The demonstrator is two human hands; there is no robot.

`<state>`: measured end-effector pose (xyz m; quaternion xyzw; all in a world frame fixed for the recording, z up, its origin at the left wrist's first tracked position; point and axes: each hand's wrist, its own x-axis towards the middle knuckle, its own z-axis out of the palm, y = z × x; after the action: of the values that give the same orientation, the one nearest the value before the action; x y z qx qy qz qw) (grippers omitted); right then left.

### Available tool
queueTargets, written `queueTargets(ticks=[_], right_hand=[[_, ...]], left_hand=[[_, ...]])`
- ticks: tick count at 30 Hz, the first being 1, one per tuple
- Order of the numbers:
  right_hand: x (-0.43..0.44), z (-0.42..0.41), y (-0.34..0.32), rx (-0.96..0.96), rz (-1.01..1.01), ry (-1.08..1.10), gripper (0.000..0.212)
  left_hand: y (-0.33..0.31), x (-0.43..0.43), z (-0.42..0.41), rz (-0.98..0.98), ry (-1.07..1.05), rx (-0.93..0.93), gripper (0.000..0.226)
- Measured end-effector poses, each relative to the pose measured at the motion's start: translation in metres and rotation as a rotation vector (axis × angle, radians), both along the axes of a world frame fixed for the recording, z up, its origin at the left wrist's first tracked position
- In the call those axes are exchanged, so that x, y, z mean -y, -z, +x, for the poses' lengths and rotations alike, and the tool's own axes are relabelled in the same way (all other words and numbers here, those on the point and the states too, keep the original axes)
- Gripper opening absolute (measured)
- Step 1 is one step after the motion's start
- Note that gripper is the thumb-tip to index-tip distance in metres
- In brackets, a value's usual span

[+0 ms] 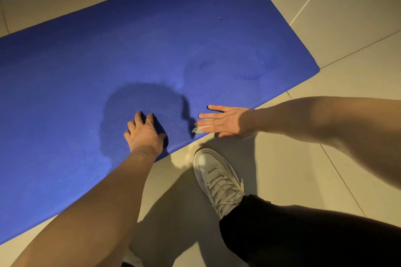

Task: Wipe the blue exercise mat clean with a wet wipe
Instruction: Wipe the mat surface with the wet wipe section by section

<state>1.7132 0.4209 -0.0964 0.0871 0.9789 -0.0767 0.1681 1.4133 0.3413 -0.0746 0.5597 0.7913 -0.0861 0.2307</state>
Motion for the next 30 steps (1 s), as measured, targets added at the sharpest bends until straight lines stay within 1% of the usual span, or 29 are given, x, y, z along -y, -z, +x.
queueTargets(ticks=[4, 6, 9, 12, 13, 15, 18, 21, 24, 26, 30], right_hand=[[0.001, -0.002, -0.001, -0.025, 0.010, -0.007, 0.059], [0.008, -0.021, -0.002, -0.048, -0.002, -0.049, 0.059], [0.026, -0.069, 0.003, -0.106, -0.099, -0.114, 0.055], [0.036, -0.099, 0.005, -0.020, -0.159, -0.147, 0.053], [0.034, -0.098, 0.006, -0.038, -0.176, -0.134, 0.053], [0.028, -0.082, 0.007, -0.075, -0.102, -0.090, 0.055], [0.015, -0.035, 0.001, -0.031, -0.013, -0.041, 0.057], [0.002, 0.018, -0.006, -0.009, 0.012, 0.057, 0.056], [-0.001, 0.058, -0.009, 0.053, 0.057, 0.173, 0.059], [0.002, 0.064, -0.012, 0.079, 0.064, 0.226, 0.062], [0.013, 0.041, -0.011, 0.033, 0.087, 0.288, 0.061]], left_hand=[[0.000, 0.002, -0.001, 0.005, 0.001, -0.004, 0.073], [-0.001, 0.003, -0.003, 0.001, -0.006, -0.005, 0.072], [-0.002, 0.005, -0.008, -0.004, -0.007, -0.010, 0.072], [-0.004, 0.007, -0.015, -0.011, -0.017, -0.011, 0.070], [-0.005, 0.007, -0.016, -0.018, -0.022, -0.011, 0.070], [-0.007, 0.007, -0.018, -0.025, -0.027, -0.010, 0.070], [-0.008, 0.005, -0.016, -0.003, -0.016, 0.005, 0.068], [-0.006, 0.000, -0.008, 0.010, -0.002, 0.016, 0.067], [-0.005, -0.005, 0.004, 0.026, 0.014, 0.041, 0.067], [-0.004, -0.007, 0.010, 0.031, 0.025, 0.048, 0.067], [-0.001, -0.011, 0.017, 0.032, 0.034, 0.048, 0.067]])
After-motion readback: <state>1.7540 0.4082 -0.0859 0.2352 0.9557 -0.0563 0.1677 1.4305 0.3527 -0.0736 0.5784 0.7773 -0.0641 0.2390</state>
